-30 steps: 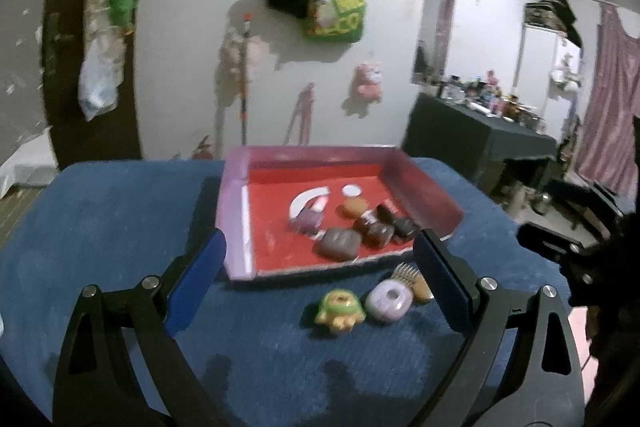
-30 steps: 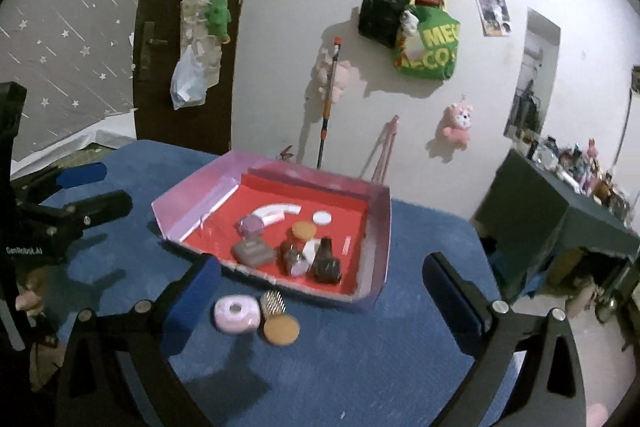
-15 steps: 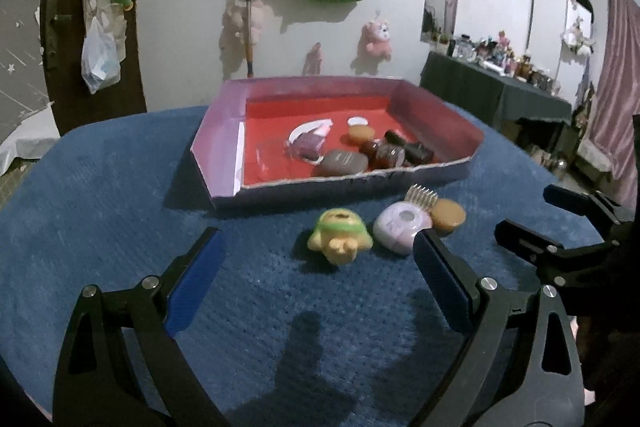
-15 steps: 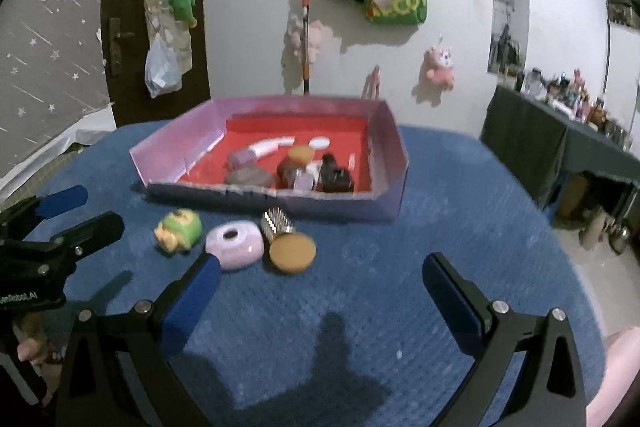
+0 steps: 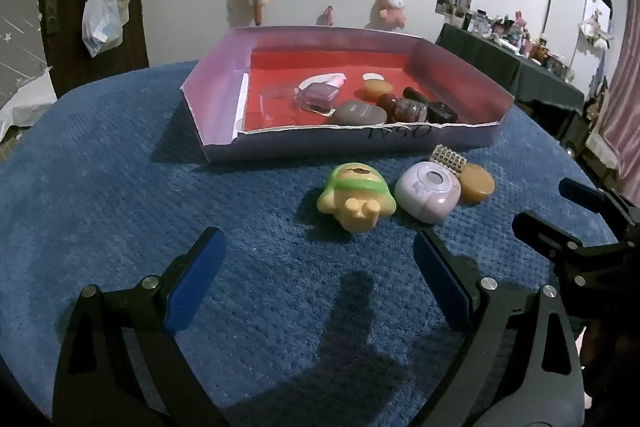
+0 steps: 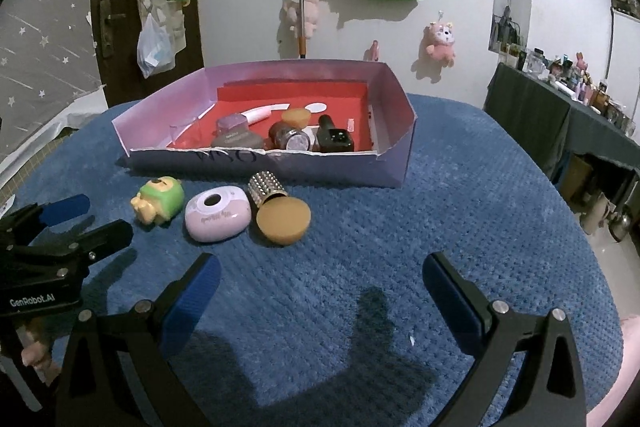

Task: Organize rigid objects
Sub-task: 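Move the left gripper to the green-hooded figurine while the right gripper approaches the second tan sponge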

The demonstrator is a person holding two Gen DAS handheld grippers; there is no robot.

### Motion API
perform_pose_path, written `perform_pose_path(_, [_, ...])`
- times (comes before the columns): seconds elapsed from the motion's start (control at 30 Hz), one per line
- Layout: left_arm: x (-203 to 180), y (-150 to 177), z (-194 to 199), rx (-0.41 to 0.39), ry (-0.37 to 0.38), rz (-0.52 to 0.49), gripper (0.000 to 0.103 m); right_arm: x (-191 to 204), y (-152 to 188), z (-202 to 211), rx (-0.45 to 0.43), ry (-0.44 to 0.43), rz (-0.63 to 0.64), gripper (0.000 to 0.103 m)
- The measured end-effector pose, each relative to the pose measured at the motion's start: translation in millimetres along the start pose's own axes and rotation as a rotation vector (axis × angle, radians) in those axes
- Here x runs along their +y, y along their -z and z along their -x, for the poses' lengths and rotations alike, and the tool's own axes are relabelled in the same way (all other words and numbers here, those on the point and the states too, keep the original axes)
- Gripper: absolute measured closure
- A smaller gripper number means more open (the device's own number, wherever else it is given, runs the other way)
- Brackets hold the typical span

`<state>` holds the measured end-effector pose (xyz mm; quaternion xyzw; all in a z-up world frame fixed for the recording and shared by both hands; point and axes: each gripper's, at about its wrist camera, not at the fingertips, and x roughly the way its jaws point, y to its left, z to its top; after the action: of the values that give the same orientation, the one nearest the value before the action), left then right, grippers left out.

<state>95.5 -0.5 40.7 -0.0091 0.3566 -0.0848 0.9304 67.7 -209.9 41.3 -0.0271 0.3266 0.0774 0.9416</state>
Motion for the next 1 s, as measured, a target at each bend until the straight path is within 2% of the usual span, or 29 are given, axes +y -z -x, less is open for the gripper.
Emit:
perform_pose_path(0.37, [6,-12,-12,0.057,0.017,0.026,0.007,1,-6,-7,0.015,0.023,0.036,0.000])
perform_pose_path(0.7, [-3,-30,-22,0.069,0.008,-0.044,0.007,0,-21,-23,0.053,0.025,0.096,0.000])
perform_pose_path(1.0, [-10,-44,-41,0.120,0.006,-0.092,0.007,-2,-26,-41,0.116,0.003,0.156,0.000])
